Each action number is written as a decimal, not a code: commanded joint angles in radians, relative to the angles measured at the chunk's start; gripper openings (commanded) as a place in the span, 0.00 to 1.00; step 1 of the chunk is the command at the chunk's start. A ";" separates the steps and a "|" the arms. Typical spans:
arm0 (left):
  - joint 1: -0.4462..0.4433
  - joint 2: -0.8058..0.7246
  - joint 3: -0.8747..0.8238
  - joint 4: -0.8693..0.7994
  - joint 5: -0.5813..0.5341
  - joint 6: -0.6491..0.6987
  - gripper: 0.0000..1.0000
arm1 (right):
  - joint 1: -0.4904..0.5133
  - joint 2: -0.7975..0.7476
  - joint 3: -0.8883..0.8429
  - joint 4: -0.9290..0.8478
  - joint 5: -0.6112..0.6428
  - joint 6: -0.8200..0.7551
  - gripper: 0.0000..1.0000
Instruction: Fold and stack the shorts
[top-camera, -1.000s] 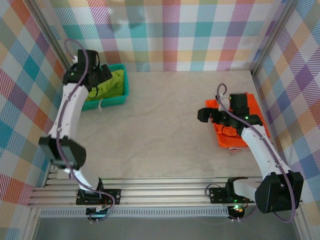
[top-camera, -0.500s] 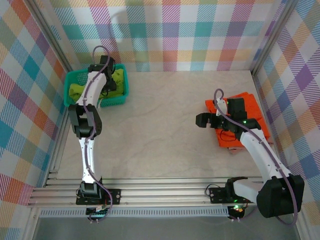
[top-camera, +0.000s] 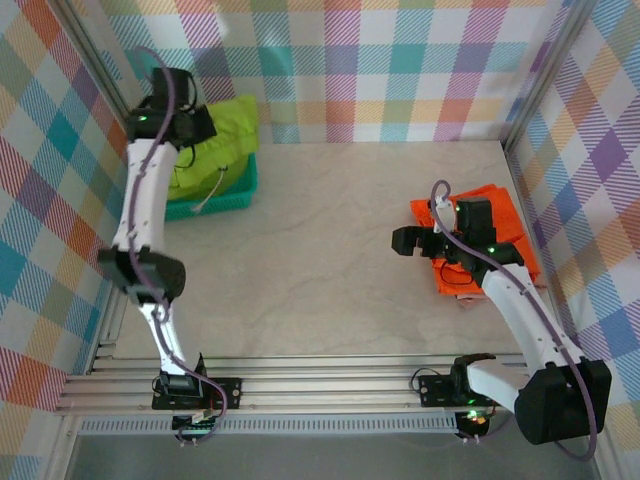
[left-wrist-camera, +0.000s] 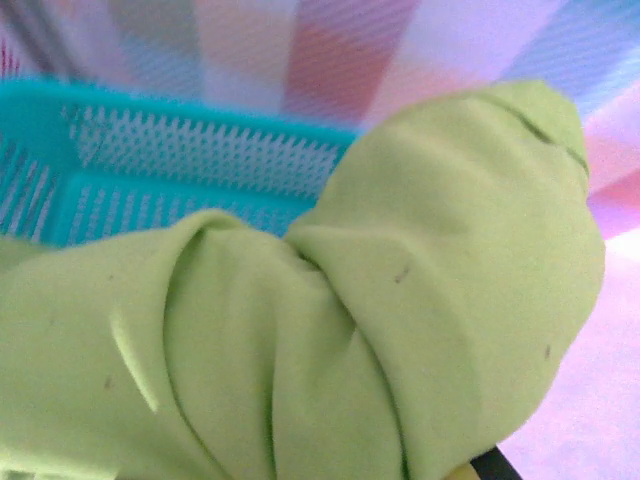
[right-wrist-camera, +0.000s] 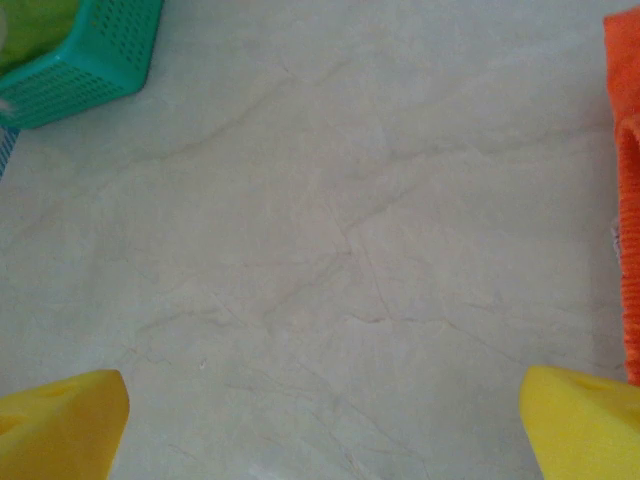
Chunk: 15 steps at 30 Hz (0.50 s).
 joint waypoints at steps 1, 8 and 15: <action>-0.043 -0.192 0.033 0.146 0.172 -0.033 0.00 | 0.009 -0.040 -0.017 0.061 -0.025 0.022 0.99; -0.164 -0.320 -0.072 0.271 0.350 -0.160 0.00 | 0.011 -0.085 -0.020 0.083 -0.004 0.028 0.99; -0.321 -0.342 -0.357 0.448 0.372 -0.221 0.08 | 0.010 -0.082 -0.007 0.070 -0.015 0.063 0.99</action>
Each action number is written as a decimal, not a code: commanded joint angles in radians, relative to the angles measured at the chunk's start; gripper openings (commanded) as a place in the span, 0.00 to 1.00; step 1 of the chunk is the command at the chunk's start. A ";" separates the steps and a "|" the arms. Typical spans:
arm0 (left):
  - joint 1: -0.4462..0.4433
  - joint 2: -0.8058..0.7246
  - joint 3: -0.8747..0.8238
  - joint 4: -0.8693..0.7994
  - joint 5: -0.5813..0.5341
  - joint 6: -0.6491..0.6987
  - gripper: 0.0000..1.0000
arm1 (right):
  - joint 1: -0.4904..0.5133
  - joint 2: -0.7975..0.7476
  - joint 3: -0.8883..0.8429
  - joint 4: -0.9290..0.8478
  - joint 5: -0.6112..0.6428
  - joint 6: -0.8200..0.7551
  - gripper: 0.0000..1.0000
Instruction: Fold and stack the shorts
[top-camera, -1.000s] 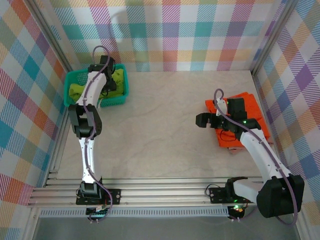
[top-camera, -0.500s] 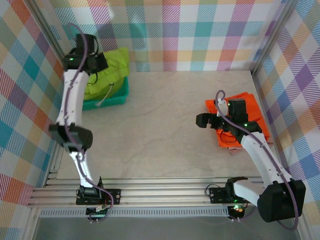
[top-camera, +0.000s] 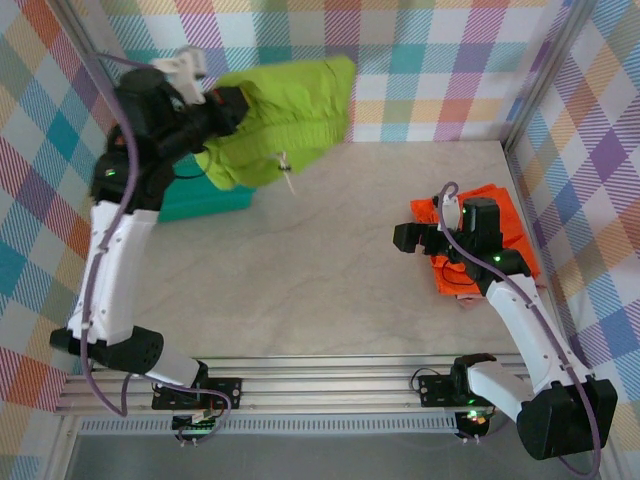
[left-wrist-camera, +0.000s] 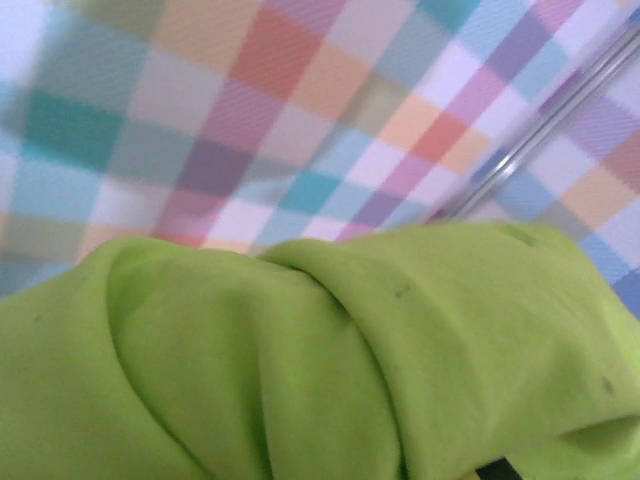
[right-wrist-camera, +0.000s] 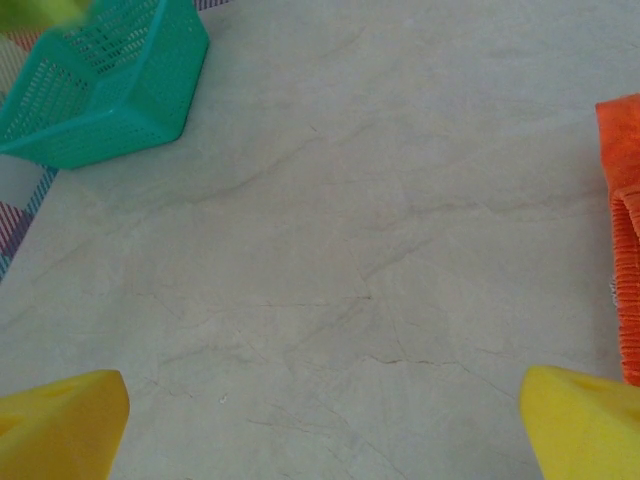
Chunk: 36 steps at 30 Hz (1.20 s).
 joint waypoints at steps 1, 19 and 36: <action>-0.076 0.068 -0.100 0.097 0.030 -0.048 0.11 | 0.006 -0.005 0.013 0.006 -0.017 0.041 0.99; -0.197 0.089 -0.473 0.054 -0.149 -0.020 0.94 | 0.131 0.135 0.071 -0.152 0.104 -0.005 0.99; -0.250 0.448 -0.515 0.149 -0.130 -0.015 0.77 | 0.223 0.512 0.150 -0.153 0.363 0.042 0.94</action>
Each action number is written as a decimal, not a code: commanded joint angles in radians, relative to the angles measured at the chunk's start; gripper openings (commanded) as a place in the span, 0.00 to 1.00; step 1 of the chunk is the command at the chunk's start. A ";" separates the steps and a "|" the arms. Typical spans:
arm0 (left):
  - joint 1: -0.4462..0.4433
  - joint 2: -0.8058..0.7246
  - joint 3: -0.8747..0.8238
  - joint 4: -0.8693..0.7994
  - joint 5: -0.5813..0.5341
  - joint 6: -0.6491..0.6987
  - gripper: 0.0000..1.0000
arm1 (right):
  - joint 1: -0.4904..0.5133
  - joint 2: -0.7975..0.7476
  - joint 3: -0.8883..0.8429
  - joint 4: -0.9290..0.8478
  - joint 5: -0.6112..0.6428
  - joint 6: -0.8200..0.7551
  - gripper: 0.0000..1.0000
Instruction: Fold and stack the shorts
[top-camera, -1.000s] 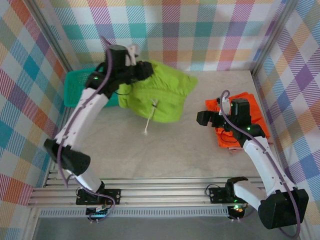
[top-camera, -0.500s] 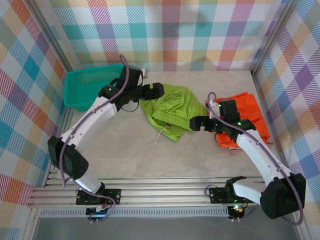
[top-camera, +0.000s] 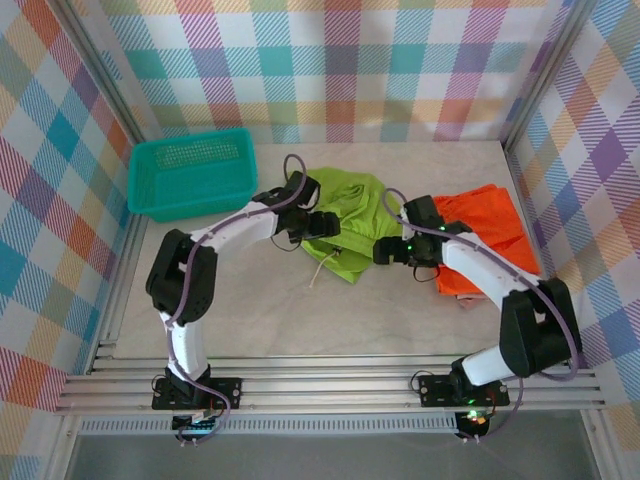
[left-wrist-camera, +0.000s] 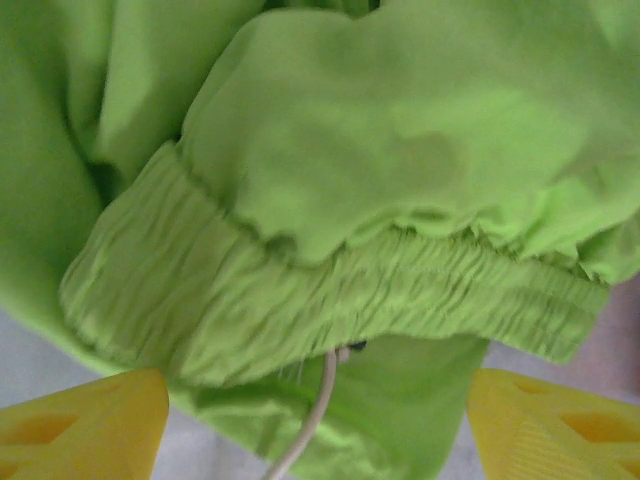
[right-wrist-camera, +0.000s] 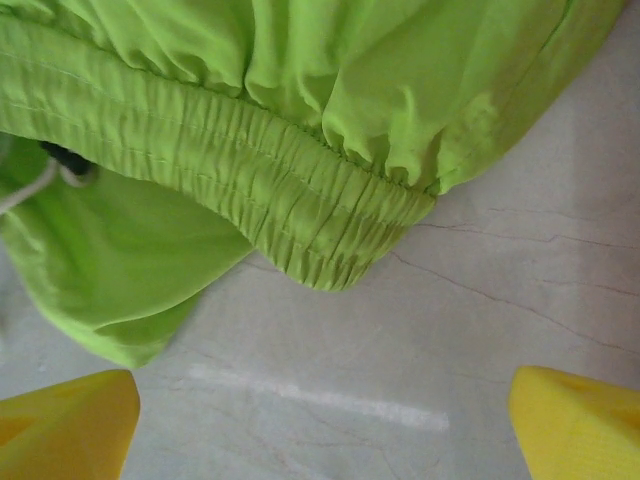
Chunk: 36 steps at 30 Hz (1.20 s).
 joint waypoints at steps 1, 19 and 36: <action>-0.008 0.042 0.083 -0.029 -0.072 0.056 0.76 | 0.019 0.077 0.052 -0.021 0.053 -0.032 0.94; -0.008 0.202 0.193 -0.034 -0.180 0.075 0.35 | 0.030 0.420 0.265 -0.047 0.140 -0.043 0.63; 0.073 -0.149 -0.056 0.140 -0.126 -0.005 0.65 | 0.033 0.119 0.372 -0.179 -0.086 -0.042 0.00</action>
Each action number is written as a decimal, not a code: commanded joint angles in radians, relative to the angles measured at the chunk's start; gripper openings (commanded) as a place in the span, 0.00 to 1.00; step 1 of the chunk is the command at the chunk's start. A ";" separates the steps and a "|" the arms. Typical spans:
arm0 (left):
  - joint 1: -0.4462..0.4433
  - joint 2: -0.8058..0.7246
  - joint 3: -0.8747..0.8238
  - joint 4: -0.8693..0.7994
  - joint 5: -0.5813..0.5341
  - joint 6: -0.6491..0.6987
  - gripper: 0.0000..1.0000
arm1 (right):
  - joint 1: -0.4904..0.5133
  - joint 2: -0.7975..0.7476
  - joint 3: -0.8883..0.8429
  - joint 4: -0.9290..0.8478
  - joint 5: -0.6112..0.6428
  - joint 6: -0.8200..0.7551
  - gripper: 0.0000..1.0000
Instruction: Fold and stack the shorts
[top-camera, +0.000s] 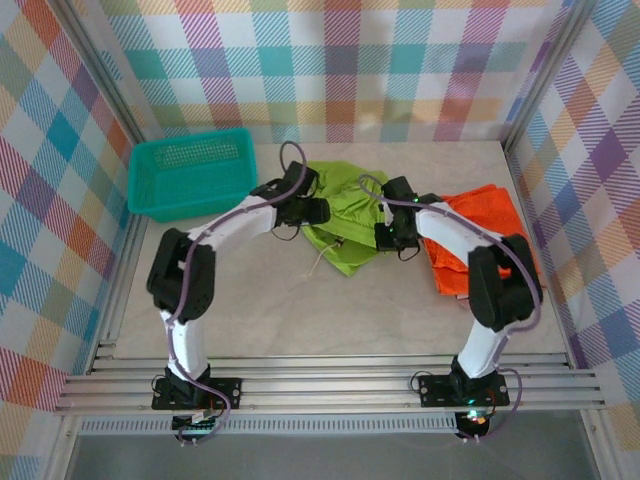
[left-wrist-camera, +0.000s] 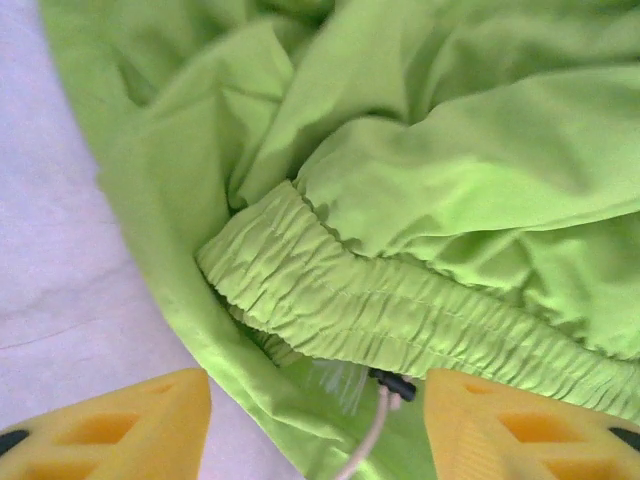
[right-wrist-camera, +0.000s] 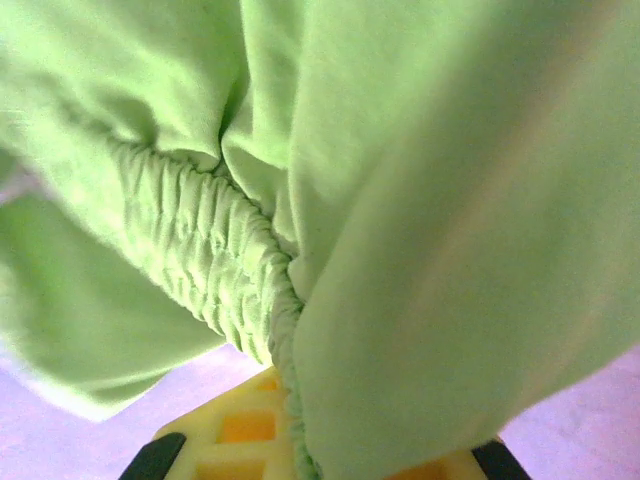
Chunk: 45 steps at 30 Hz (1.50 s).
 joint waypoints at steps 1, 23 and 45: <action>0.033 -0.118 -0.093 0.104 0.050 -0.046 0.70 | 0.006 -0.146 0.080 -0.045 -0.115 0.014 0.00; -0.009 -0.296 -0.504 0.571 0.265 -0.847 1.00 | 0.007 -0.313 0.000 0.077 -0.235 0.200 0.00; -0.011 -0.032 -0.457 0.770 0.324 -1.235 0.79 | 0.007 -0.454 -0.195 0.203 -0.271 0.253 0.00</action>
